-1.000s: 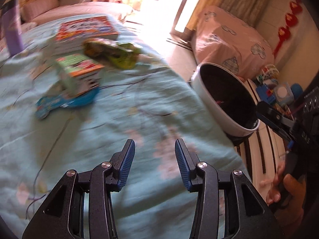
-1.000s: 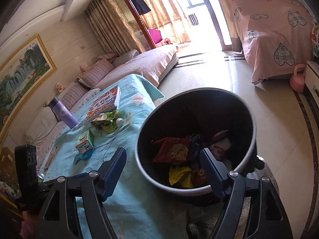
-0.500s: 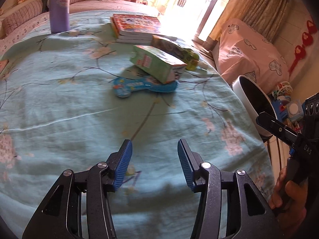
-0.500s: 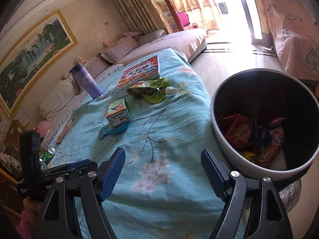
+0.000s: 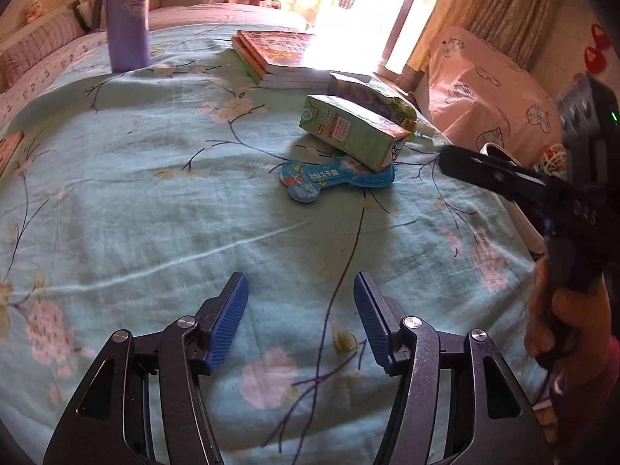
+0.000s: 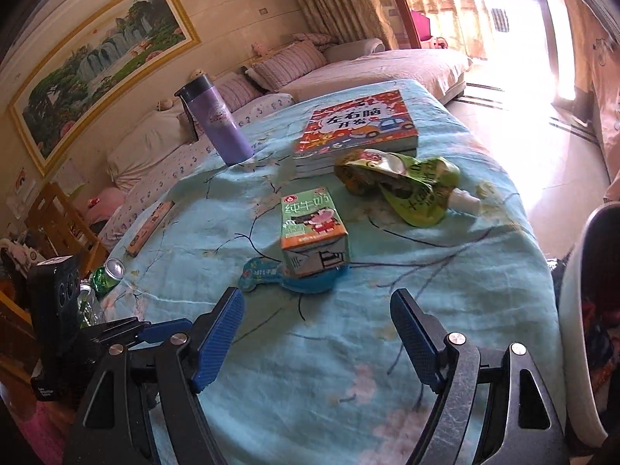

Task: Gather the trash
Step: 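Grasp the blue toy-shaped candy with the left tool while the right tool grasps the green milk carton, then carry the blue candy with the left tool while the right tool carries the milk carton over the bin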

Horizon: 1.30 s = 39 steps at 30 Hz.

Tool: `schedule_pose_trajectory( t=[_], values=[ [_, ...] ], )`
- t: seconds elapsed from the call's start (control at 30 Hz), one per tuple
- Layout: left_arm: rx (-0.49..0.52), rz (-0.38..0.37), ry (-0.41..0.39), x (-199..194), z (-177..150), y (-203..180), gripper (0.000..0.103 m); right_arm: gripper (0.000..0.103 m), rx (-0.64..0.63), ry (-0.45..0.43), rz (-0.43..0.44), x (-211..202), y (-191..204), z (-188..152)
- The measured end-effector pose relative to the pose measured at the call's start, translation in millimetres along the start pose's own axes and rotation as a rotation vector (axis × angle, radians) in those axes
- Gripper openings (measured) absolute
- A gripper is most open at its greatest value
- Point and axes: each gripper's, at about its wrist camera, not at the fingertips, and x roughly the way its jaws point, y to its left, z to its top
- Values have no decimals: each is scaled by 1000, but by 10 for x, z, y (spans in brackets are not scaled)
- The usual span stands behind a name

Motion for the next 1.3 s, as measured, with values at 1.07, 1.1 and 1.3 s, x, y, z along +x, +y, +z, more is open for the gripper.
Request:
schedule_pose_trajectory(
  t=[1.07, 1.1, 1.3],
  values=[
    [367, 17, 21, 587, 602, -508, 34, 50, 197, -115, -52, -718, -635, -386],
    [373, 22, 25, 573, 573, -550, 33, 50, 204, -118, -53, -751, -644, -421],
    [340, 5, 27, 401, 308, -728, 33, 50, 231, -146, -61, -954, -661, -556]
  ],
)
